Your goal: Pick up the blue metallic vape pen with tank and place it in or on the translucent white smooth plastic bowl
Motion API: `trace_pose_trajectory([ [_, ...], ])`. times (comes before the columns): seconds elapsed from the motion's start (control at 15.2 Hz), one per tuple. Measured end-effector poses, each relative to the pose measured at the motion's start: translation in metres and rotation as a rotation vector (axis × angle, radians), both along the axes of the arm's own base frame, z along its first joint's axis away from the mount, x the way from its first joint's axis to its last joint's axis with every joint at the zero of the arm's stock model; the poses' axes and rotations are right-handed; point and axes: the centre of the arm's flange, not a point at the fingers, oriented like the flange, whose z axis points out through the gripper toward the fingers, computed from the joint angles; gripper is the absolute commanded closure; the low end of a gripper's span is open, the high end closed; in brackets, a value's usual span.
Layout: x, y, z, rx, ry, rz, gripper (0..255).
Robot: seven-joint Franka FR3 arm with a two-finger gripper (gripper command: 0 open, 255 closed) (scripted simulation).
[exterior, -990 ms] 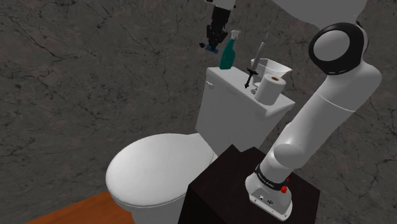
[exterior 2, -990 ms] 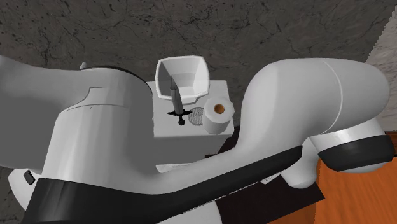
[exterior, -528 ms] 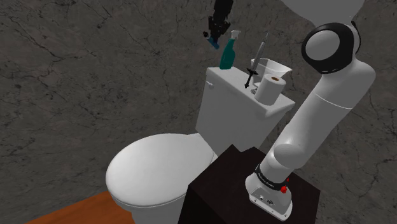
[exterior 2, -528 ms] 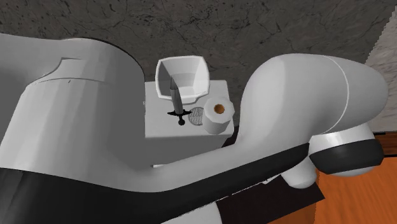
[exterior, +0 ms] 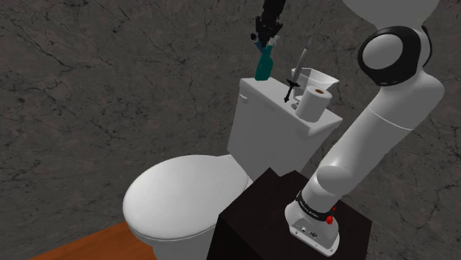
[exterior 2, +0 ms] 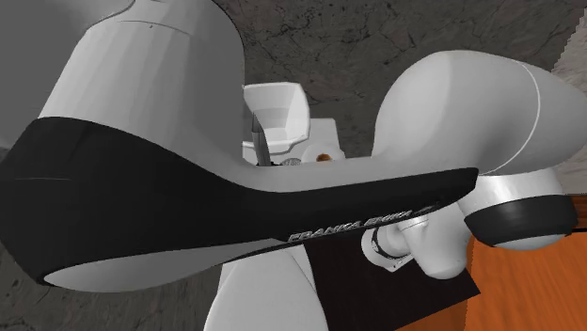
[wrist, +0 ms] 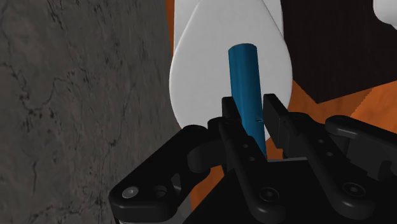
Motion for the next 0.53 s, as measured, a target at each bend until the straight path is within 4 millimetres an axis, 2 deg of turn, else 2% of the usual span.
trace_pose_trajectory([
  [0.53,-0.066,-0.077,0.005,0.0,0.0,0.0,255],
])
